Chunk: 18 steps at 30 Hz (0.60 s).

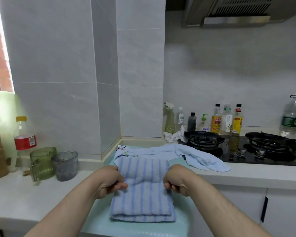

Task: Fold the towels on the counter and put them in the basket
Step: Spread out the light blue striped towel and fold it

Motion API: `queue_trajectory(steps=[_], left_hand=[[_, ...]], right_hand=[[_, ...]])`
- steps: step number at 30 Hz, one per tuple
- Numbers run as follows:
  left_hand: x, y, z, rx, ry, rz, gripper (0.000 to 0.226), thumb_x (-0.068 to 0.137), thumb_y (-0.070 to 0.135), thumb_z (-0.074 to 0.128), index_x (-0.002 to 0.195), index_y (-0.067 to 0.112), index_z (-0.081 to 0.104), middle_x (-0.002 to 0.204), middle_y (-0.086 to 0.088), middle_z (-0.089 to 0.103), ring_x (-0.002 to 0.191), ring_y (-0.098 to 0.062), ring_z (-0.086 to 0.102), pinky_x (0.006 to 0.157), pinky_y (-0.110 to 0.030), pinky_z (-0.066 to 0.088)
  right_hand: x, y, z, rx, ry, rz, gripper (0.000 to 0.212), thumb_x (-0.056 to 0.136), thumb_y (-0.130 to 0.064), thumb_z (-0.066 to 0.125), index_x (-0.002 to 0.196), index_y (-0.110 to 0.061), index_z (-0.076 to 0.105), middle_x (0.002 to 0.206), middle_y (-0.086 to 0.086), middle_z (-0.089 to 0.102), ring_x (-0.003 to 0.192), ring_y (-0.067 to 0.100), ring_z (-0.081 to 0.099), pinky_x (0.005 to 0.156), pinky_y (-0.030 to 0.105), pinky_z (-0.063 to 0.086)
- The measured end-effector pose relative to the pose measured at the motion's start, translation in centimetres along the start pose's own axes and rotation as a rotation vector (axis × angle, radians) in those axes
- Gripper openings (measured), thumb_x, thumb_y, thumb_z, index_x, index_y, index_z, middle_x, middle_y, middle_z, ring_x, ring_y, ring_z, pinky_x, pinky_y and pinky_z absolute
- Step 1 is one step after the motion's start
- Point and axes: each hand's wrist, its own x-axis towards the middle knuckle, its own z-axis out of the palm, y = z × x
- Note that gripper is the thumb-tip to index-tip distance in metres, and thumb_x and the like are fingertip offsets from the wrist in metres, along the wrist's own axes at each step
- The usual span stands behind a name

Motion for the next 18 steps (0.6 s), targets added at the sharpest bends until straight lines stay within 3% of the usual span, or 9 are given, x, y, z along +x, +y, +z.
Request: queue_trajectory(steps=[2,3,6,8,11,14,16,18], left_hand=[[-0.3,-0.1,0.1,-0.047,-0.012,0.013,0.023,0.090,-0.011,0.046,0.104,0.000,0.060,0.079,-0.017,0.066,0.048,-0.013,0.067,0.031,-0.015,0.041],[-0.3,-0.2,0.2,-0.074,-0.017,0.021,0.021,0.090,-0.012,0.046,0.103,-0.002,0.060,0.077,-0.018,0.066,0.050,-0.015,0.067,0.033,-0.017,0.045],[-0.5,-0.6,0.1,-0.131,-0.014,0.051,0.021,0.088,-0.016,0.046,0.101,-0.005,0.058,0.084,-0.022,0.063,0.063,-0.023,0.067,0.043,-0.026,0.055],[-0.4,-1.2,-0.2,-0.107,0.011,0.077,0.027,0.084,-0.019,0.044,0.101,-0.005,0.059,0.082,-0.023,0.064,0.067,-0.026,0.067,0.050,-0.029,0.058],[-0.9,-2.6,-0.6,-0.047,0.034,0.134,0.041,0.071,-0.020,0.039,0.103,-0.008,0.061,0.081,-0.027,0.066,0.071,-0.031,0.068,0.069,-0.037,0.057],[-1.3,-3.7,-0.8,-0.176,-0.079,0.148,0.053,0.058,0.000,0.047,0.108,-0.006,0.065,0.099,-0.034,0.066,0.086,-0.037,0.066,0.081,-0.041,0.049],[-1.3,-3.9,-0.7,-0.345,-0.160,0.119,0.047,0.073,0.018,0.048,0.112,-0.002,0.067,0.104,-0.026,0.069,0.092,-0.037,0.065,0.084,-0.039,0.051],[-1.2,-4.0,-0.3,-0.344,-0.152,0.126,0.046,0.090,0.042,0.044,0.111,0.010,0.069,0.106,-0.014,0.072,0.098,-0.031,0.067,0.091,-0.040,0.049]], right_hand=[[-0.1,0.1,0.2,0.125,0.007,0.003,0.018,0.084,0.007,0.038,0.083,-0.005,0.051,0.054,0.009,0.060,0.039,0.011,0.047,0.037,0.016,0.028],[-0.1,0.1,0.4,0.225,0.001,0.007,0.019,0.086,0.010,0.036,0.087,-0.003,0.050,0.068,0.014,0.062,0.044,0.014,0.057,0.033,0.015,0.031],[0.2,0.6,1.0,0.466,-0.058,0.002,0.020,0.086,0.017,0.034,0.087,0.003,0.049,0.104,0.020,0.051,0.074,0.037,0.072,0.034,0.022,0.045],[0.1,1.2,1.2,0.535,-0.120,-0.042,0.030,0.085,0.018,0.031,0.099,0.005,0.054,0.105,0.021,0.053,0.073,0.039,0.071,0.045,0.031,0.056],[-0.3,2.4,1.5,0.518,-0.165,-0.159,0.048,0.074,0.018,0.031,0.110,0.003,0.059,0.095,0.018,0.061,0.076,0.033,0.065,0.069,0.039,0.059],[-0.9,3.6,1.9,0.634,-0.255,-0.237,0.045,0.062,0.003,0.045,0.104,0.003,0.060,0.096,0.015,0.057,0.084,0.029,0.055,0.075,0.040,0.057],[-1.0,4.2,2.1,0.762,-0.299,-0.248,0.024,0.079,-0.010,0.057,0.101,-0.001,0.060,0.102,0.012,0.060,0.089,0.029,0.059,0.083,0.043,0.056],[-1.3,4.3,2.4,0.751,-0.276,-0.217,0.033,0.094,-0.032,0.056,0.100,-0.001,0.064,0.103,0.009,0.071,0.091,0.028,0.069,0.087,0.044,0.055]])
